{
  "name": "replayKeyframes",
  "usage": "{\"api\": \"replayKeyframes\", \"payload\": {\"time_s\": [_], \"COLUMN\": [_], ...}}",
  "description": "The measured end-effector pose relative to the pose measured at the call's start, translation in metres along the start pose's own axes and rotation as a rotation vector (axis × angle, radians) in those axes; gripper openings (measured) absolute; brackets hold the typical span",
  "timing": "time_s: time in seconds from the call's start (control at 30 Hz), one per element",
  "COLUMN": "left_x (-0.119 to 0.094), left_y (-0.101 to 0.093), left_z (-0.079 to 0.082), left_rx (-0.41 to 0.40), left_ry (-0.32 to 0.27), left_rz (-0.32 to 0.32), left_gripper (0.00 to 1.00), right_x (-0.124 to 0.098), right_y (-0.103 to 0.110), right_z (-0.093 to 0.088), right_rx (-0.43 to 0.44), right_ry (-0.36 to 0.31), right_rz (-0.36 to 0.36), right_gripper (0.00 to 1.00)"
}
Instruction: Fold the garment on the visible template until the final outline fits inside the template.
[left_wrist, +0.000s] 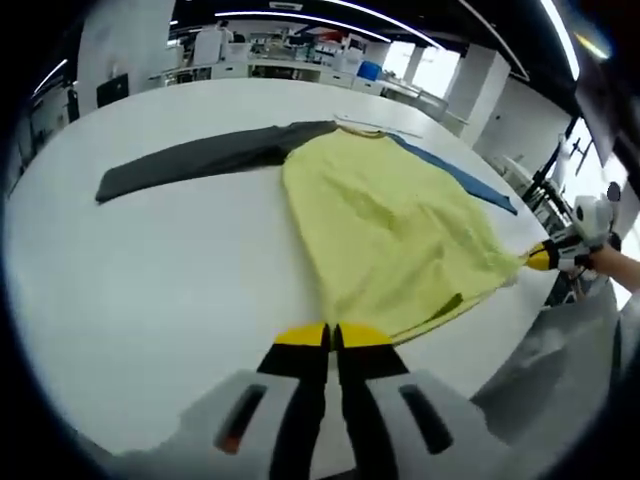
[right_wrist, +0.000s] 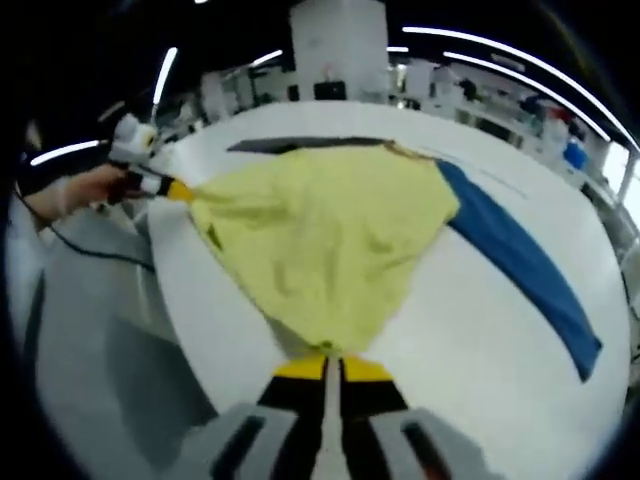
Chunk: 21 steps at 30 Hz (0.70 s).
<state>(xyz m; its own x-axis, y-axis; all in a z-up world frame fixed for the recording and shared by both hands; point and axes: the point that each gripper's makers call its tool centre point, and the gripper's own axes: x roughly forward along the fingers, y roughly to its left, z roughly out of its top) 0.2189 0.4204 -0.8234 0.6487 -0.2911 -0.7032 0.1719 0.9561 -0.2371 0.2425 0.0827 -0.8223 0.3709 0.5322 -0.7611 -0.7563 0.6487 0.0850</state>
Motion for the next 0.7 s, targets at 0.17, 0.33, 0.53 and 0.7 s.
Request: {"api": "replayKeyframes", "payload": {"time_s": [0.17, 0.33, 0.53, 0.7], "left_x": [-0.001, 0.0, 0.001, 0.002], "left_y": [0.001, 0.0, 0.0, 0.002], "left_z": [-0.002, -0.004, -0.005, -0.006], "left_rx": [-0.002, -0.003, -0.004, -0.004], "left_ry": [0.007, 0.014, 0.021, 0.028], "left_rz": [0.004, 0.004, 0.001, -0.002], "left_gripper": [0.0, 0.0, 0.0, 0.0], "right_x": [0.001, 0.004, 0.012, 0.015], "right_y": [0.0, -0.003, -0.001, 0.0], "right_z": [-0.002, -0.009, -0.019, -0.023], "right_rx": [0.042, 0.118, 0.247, 0.277], "right_ry": [-0.013, 0.001, 0.032, 0.06], "right_rz": [-0.002, -0.026, -0.01, -0.008], "right_gripper": [0.16, 0.14, 0.07, 0.0]}}
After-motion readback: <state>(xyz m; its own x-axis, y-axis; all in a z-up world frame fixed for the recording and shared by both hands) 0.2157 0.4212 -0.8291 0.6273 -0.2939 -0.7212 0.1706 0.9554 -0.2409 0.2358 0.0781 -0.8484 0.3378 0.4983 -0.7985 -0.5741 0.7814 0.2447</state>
